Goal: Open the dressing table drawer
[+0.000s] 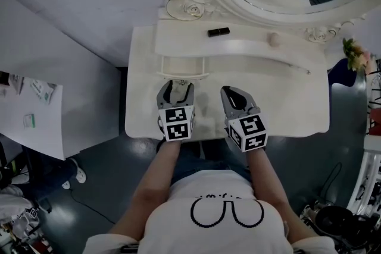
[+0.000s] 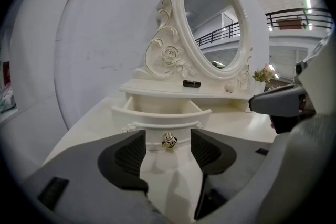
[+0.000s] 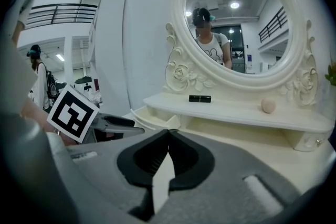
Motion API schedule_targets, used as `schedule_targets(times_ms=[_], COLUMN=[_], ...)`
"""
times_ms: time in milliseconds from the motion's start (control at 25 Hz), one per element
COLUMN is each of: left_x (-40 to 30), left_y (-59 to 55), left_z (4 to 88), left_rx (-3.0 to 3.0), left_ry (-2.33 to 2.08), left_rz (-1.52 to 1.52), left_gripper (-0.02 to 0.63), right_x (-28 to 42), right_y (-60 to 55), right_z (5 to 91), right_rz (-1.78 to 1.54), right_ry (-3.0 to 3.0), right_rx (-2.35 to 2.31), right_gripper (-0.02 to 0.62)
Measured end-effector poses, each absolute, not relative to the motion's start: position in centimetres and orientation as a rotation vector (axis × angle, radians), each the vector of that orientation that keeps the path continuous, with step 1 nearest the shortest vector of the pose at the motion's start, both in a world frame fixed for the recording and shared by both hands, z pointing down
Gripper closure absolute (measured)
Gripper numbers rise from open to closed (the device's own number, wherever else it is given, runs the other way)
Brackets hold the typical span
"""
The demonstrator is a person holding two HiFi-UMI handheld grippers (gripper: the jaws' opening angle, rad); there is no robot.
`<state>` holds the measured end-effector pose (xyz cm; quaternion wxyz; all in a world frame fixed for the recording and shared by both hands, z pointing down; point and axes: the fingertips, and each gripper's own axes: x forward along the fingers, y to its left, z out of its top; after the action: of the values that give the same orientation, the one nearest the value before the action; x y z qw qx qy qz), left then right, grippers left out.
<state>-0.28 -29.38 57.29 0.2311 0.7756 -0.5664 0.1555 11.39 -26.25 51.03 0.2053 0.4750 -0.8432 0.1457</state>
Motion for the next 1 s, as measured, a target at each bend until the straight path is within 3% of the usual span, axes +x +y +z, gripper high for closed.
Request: schedule_targets(times_ms=[440, 1000], left_x=[-4.4, -6.5], left_y=[-28.8, -29.0], left_z=[53.3, 39.2], left_rx=[2.132, 2.516], left_ry=[-1.548, -1.671], left_rz=[0.269, 0.140], left_gripper=[0.345, 0.345], right_x=[9.3, 8.6], right_y=[-24.4, -25.1], right_z=[48.4, 37.7], right_rz=[0.386, 0.058], right_ry=[-2.360, -2.478], right_rx=[1.449, 1.488], right_gripper=[0.598, 0.598])
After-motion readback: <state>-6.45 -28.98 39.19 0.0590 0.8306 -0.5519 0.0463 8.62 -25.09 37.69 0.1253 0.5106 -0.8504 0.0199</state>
